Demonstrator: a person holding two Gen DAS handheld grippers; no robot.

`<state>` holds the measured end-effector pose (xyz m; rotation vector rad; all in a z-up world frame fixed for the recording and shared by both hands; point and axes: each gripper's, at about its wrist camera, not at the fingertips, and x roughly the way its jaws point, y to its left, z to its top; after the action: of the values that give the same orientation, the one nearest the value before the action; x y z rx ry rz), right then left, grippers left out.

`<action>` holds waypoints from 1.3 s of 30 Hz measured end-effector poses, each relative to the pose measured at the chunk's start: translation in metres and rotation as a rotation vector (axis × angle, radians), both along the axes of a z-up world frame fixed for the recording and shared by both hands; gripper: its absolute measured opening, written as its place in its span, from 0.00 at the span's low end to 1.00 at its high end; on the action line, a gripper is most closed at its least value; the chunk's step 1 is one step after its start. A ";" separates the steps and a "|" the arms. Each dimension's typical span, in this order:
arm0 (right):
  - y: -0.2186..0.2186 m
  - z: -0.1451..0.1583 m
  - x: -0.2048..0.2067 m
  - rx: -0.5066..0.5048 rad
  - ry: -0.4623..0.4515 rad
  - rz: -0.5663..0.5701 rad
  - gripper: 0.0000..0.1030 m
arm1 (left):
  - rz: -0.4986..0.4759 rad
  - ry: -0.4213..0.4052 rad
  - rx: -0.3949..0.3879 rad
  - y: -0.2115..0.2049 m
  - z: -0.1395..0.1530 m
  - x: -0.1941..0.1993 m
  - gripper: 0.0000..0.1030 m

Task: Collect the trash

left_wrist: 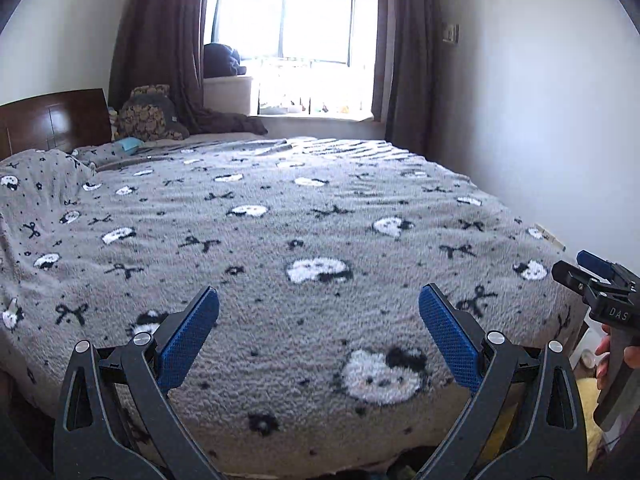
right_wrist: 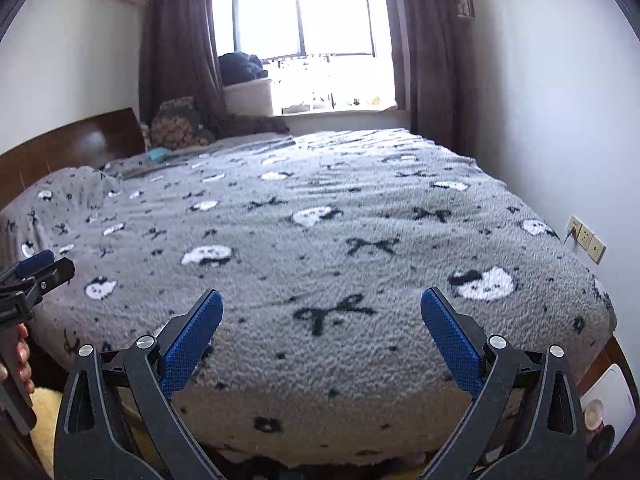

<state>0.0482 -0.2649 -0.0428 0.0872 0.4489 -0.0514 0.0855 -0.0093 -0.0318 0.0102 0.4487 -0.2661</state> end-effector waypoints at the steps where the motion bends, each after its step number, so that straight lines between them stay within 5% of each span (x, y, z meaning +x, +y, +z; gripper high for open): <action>1: 0.000 0.009 0.001 -0.008 -0.024 -0.012 0.97 | 0.004 -0.020 -0.002 -0.001 0.007 0.003 0.92; 15: -0.002 0.077 -0.003 -0.050 -0.220 -0.078 0.97 | 0.027 -0.137 -0.038 0.004 0.058 0.008 0.92; 39: 0.009 0.087 0.000 -0.083 -0.214 -0.056 0.97 | 0.022 -0.153 -0.004 -0.002 0.064 0.003 0.92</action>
<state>0.0480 -0.2563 0.0441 0.0231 0.2305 -0.1149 0.0886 -0.0109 0.0318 0.0217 0.2959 -0.2421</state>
